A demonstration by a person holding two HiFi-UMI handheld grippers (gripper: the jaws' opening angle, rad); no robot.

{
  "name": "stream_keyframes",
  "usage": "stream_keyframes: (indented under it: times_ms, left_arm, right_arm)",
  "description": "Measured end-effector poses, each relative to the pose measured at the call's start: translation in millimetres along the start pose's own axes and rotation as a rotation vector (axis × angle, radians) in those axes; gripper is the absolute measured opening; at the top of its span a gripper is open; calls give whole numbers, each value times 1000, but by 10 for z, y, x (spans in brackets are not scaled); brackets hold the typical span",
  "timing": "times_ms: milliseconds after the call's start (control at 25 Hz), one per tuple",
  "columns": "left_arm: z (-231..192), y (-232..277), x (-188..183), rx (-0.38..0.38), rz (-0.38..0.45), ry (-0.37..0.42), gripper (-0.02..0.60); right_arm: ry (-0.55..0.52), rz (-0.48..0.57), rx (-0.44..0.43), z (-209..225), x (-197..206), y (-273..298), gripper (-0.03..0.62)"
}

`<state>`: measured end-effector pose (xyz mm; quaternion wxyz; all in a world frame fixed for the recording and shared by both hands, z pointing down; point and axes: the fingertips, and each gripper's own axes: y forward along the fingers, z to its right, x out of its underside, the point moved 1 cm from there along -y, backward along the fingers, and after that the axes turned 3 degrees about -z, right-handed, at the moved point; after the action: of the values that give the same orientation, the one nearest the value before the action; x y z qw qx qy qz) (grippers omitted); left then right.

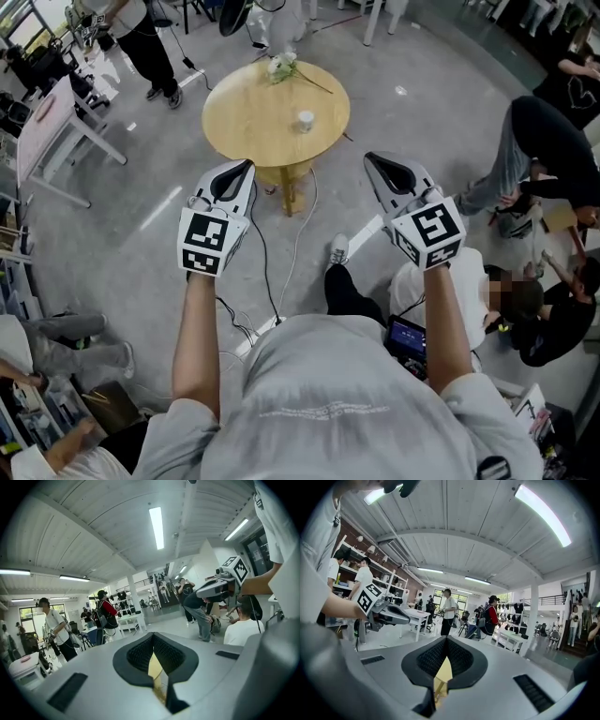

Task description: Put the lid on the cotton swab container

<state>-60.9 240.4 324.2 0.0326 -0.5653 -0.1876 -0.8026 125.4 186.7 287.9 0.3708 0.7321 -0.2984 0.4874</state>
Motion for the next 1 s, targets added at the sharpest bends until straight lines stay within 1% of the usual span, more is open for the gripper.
stream_keyframes:
  times_ms: [200,320,440,560,800,1000]
  left_arm:
    - [-334,515,-109,-31,-21,-33,17]
    - [-538,1095,-177,-51,-30,-40,17]
    - [-737,1741,-222,-70,-58,-57,17]
    - [-995,2218,-279,-93,-73,-65,17]
    - [-1343,2606,-314,-132,-107,-69,17]
    - [-1475,2877,-226,-139,-134,-86,17]
  right_arm:
    - [-16,-5,3,546,-21,407,26]
    - [-19,-17,-6,1053,125,794,26]
    - [-20,-33,-50,1625,266,1248,26]
    - [-34,-29,-71,2085,264,1611,26]
    - [-19,-15,-98,2561,256,2050,26]
    - [-8,-13,-118,2783,328,2312,26]
